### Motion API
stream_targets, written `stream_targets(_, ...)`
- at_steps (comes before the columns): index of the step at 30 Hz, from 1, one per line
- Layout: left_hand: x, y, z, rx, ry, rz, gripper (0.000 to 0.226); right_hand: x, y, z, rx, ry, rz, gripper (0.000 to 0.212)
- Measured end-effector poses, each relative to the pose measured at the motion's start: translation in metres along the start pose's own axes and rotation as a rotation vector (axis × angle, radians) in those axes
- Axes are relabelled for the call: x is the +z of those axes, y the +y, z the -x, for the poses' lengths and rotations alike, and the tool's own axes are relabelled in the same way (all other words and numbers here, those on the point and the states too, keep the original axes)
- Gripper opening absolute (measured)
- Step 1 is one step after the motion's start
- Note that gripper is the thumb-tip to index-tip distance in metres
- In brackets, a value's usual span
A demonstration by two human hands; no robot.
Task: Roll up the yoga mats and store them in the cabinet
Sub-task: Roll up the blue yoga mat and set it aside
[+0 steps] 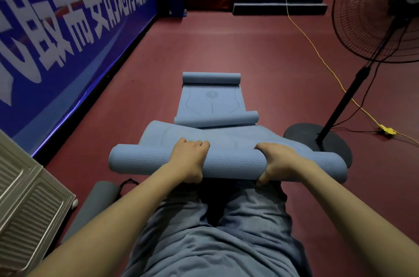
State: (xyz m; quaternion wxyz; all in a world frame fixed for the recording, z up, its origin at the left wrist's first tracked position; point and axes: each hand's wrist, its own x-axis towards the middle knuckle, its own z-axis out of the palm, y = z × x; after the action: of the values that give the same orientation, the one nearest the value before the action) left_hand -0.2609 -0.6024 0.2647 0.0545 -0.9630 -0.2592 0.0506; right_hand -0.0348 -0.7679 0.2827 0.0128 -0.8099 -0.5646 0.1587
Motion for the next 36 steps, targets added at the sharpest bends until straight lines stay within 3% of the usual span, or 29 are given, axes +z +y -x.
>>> stream_targets(4, -0.018, -0.014, -0.018, 0.002, -0.162, 0.044, 0.089, -0.001, -0.001, -0.004, -0.027, 0.015, 0.034, 0.079)
stream_targets(7, -0.028, -0.017, -0.023, 0.007, -0.232, 0.064, 0.089, 0.0, -0.002, -0.008, -0.023, 0.044, 0.059, 0.077)
stream_targets(18, -0.03, -0.012, 0.016, 0.024, -0.208, 0.041, 0.075, 0.003, -0.016, 0.011, 0.008, 0.019, 0.098, 0.077)
stream_targets(24, -0.029, 0.006, 0.069, 0.072, -0.191, -0.001, 0.061, 0.03, -0.031, 0.062, -0.029, 0.1, 0.148, 0.068)
stream_targets(29, -0.023, 0.019, 0.107, 0.093, -0.159, -0.023, 0.046, 0.058, -0.039, 0.102, -0.053, 0.157, 0.098, 0.078)
stream_targets(33, -0.023, 0.019, 0.108, 0.08, -0.224, -0.001, 0.052, 0.074, -0.035, 0.106, -0.082, 0.301, 0.081, 0.082)
stream_targets(36, -0.035, 0.006, 0.083, 0.027, -0.359, 0.139, 0.063, 0.068, -0.033, 0.097, -0.096, 0.336, 0.113, 0.088)
